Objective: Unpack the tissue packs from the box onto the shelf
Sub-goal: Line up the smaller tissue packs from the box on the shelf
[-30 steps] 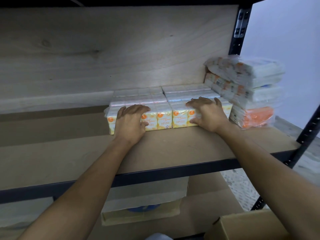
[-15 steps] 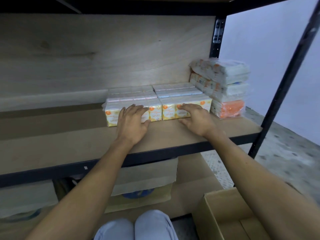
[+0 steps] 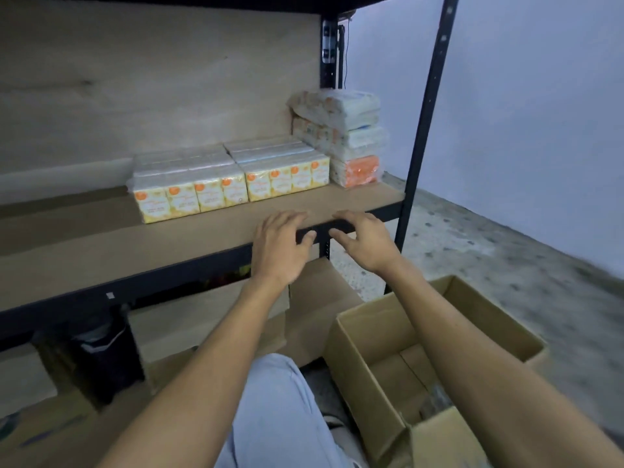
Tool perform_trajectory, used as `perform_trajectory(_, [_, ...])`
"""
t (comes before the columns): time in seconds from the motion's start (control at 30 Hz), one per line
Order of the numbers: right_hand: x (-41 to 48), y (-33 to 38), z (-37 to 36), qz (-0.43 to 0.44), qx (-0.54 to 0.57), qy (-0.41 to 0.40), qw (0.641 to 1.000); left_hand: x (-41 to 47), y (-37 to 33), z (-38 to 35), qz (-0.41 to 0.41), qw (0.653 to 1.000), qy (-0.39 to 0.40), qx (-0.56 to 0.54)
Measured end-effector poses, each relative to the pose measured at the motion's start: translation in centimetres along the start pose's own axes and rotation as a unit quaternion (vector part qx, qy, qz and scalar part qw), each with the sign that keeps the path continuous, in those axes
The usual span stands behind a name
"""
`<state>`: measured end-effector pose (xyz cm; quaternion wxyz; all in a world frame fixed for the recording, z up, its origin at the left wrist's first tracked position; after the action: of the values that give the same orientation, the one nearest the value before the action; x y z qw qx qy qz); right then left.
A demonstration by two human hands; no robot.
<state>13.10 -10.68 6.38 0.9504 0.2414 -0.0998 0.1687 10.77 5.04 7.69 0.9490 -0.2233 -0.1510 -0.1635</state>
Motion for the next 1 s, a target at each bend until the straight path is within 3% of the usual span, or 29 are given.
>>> perform_trajectory(0.33, [-10.5, -10.4, -0.1, -0.121, -0.028, 0.021, 0.992, -2.4, -9.5, -11.1, -0.081, 0.990, 0.104, -0.055])
perform_trajectory(0.5, [-14.7, -17.6, -1.7, -0.202, -0.039, 0.081, 0.975, -3.8, -11.5, -18.6, -0.043, 0.970, 0.203, -0.126])
perform_trajectory(0.7, [-18.3, -26.1, -5.3, -0.272, -0.048, 0.166, 0.947, -5.6, -12.6, -28.8, 0.029, 0.923, 0.332, -0.191])
perform_trajectory(1.0, [-20.6, -38.8, -12.5, -0.356, -0.044, 0.321, 0.876, -7.4, -14.3, -41.9, 0.158, 0.818, 0.429, -0.349])
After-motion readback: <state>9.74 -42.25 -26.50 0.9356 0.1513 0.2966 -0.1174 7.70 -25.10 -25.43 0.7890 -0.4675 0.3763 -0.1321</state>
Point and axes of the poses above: each hand's wrist, its own x-axis towards the middle knuckle, its own z-axis out of the back of the hand, y = z × x, the point moved 9 cm from there along x, towards the middle knuckle, and after that the axes turned 13 degrees about y, right-handed, at the moved point
